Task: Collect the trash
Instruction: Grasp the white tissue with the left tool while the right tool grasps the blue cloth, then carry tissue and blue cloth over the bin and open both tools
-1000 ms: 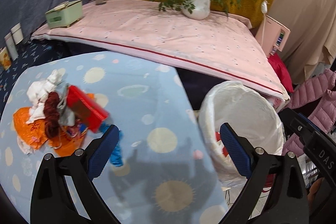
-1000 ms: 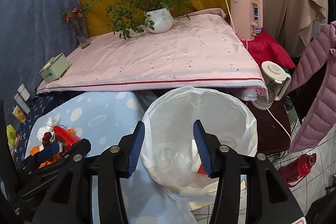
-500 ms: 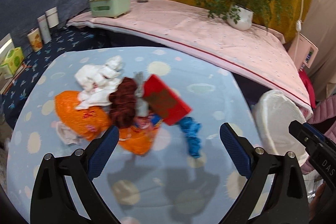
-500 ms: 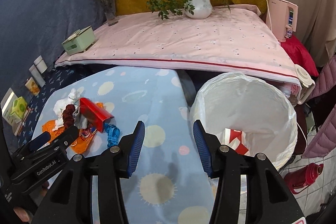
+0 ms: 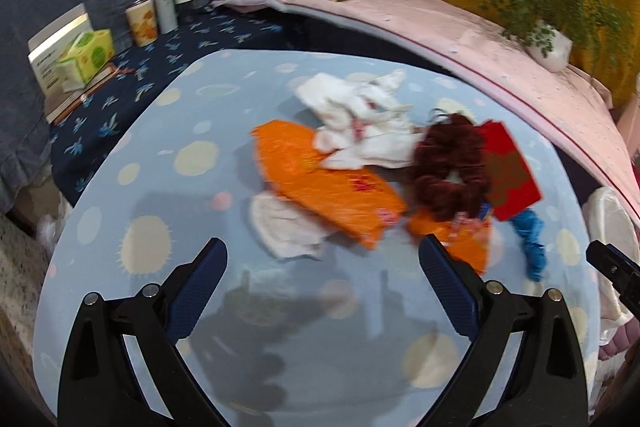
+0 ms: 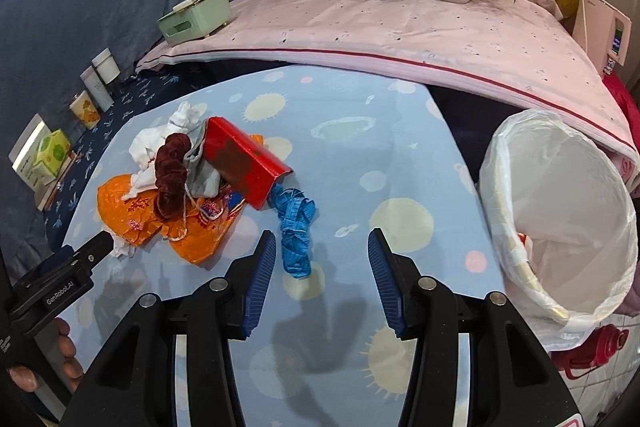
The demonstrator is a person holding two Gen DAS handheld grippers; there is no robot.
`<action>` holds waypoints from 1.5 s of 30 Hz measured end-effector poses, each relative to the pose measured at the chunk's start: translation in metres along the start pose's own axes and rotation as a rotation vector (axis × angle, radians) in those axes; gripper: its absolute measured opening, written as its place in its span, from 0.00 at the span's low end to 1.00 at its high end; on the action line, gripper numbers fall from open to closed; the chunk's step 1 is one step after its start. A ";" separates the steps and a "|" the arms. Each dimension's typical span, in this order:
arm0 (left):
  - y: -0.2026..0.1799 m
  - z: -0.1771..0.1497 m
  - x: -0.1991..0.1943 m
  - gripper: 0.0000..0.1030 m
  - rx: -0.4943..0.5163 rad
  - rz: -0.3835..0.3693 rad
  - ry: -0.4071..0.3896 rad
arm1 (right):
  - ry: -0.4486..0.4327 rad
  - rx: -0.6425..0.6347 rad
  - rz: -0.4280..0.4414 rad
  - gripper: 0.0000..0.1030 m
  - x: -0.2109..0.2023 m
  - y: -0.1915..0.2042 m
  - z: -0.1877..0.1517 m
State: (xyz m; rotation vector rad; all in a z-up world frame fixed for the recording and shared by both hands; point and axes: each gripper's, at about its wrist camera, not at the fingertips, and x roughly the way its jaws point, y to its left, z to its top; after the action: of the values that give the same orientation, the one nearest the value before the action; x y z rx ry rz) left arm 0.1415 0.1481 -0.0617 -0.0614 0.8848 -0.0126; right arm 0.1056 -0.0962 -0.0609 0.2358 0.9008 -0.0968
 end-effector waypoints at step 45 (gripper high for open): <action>-0.039 -0.007 -0.035 0.16 0.052 -0.203 0.044 | -0.053 0.015 0.068 0.18 -0.024 0.003 0.003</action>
State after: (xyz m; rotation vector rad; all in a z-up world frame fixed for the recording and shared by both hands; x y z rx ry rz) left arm 0.1146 0.1103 -0.0371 -0.1025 0.9189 -0.2276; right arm 0.0936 -0.0940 -0.0391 0.2769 0.8382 -0.0465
